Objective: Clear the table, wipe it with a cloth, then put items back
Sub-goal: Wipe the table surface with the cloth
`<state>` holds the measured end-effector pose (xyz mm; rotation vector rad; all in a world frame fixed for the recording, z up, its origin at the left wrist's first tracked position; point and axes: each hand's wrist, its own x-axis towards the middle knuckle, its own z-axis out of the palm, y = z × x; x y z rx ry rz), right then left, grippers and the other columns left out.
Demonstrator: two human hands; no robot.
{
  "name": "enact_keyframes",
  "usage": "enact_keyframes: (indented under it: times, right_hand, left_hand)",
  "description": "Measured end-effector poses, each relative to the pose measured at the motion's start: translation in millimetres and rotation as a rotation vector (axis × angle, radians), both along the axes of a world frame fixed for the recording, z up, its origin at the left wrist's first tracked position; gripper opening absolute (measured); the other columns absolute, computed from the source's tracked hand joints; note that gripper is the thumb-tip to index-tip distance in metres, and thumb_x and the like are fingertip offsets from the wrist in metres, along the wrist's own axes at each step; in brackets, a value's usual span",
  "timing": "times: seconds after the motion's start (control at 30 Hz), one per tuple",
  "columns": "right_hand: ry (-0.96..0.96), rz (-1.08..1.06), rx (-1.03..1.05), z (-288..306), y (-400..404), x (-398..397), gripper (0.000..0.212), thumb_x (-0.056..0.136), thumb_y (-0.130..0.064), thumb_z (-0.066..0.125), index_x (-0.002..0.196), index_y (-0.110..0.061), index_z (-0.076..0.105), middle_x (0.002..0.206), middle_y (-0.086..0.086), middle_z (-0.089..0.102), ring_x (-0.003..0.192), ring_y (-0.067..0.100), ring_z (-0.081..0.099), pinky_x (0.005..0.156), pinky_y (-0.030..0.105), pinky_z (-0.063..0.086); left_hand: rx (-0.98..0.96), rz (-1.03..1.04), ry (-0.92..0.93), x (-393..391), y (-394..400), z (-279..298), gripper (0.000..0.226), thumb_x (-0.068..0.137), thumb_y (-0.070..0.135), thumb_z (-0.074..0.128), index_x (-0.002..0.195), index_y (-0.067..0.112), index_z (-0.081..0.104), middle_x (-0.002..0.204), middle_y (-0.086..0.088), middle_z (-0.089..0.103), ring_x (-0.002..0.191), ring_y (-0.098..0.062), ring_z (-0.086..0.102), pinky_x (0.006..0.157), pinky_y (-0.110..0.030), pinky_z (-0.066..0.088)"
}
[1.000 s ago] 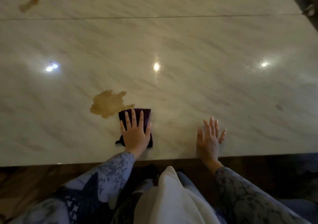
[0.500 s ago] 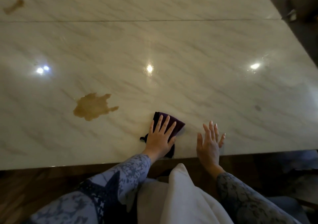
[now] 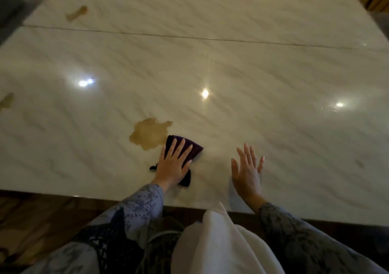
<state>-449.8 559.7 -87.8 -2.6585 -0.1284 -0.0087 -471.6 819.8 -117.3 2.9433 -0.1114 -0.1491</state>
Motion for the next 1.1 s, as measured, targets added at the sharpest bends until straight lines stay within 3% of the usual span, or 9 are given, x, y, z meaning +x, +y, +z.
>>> enact_keyframes:
  times: [0.1,0.4,0.77,0.93,1.03,1.1]
  right_hand:
    - [0.008,-0.002,-0.020,-3.0,30.0,0.9,0.055,0.098,-0.047,0.024,0.143,-0.020,0.041,0.161,0.004,0.020,0.150,0.016,0.006,0.119,0.045,-0.013]
    - [0.029,-0.073,-0.037,-11.3,132.8,-6.0,0.059,0.097,-0.050,0.020,0.141,-0.019,0.046,0.159,0.004,0.024,0.149,0.014,0.008,0.119,0.044,-0.012]
    - [-0.054,-0.181,-0.071,-8.7,203.5,-5.8,0.047,0.099,-0.042,0.030,0.136,-0.020,0.049,0.156,0.005,0.032,0.150,0.020,0.012,0.120,0.050,-0.006]
    - [-0.053,-0.222,-0.018,-7.9,224.0,11.2,0.050,0.098,-0.042,0.032,0.136,-0.017,0.051,0.153,0.006,0.037,0.147,0.021,0.021,0.121,0.047,-0.002]
    - [-0.052,-0.200,0.064,-4.9,252.3,30.4,0.054,0.097,-0.044,0.032,0.139,-0.015,0.049,0.153,0.006,0.038,0.146,0.020,0.024,0.121,0.044,0.010]
    - [-0.018,-0.173,0.108,-1.4,276.7,43.8,0.060,0.096,-0.049,0.029,0.143,-0.014,0.045,0.155,0.006,0.034,0.148,0.019,0.020,0.122,0.040,0.009]
  left_hand:
    - [0.020,-0.044,0.001,8.9,37.8,-1.3,0.060,0.100,0.055,0.007,0.150,0.032,0.031,0.159,-0.001,0.027,0.148,-0.025,0.016,0.116,-0.049,0.006]
    - [0.044,-0.457,-0.051,47.9,119.0,-5.9,0.050,0.101,0.048,0.029,0.149,0.033,0.034,0.158,0.000,0.029,0.148,-0.029,0.017,0.118,-0.053,0.012]
    - [0.104,-0.657,-0.112,119.9,177.1,-1.8,0.050,0.099,0.049,0.031,0.147,0.036,0.034,0.157,0.000,0.030,0.147,-0.032,0.020,0.108,-0.069,0.008]
    - [-0.049,-0.402,-0.162,111.3,202.5,12.3,0.072,0.091,0.068,0.039,0.148,0.024,0.039,0.157,-0.001,0.032,0.148,-0.025,0.022,0.110,-0.070,0.011]
    - [-0.103,-0.139,-0.178,98.8,249.9,7.4,0.067,0.095,0.064,0.029,0.140,0.018,0.047,0.152,-0.004,0.041,0.143,-0.026,0.030,0.114,-0.065,0.005]
    - [-0.087,0.003,-0.175,94.9,290.5,5.2,0.067,0.097,0.060,0.021,0.141,0.015,0.046,0.152,-0.006,0.040,0.144,-0.025,0.028,0.115,-0.063,0.004]
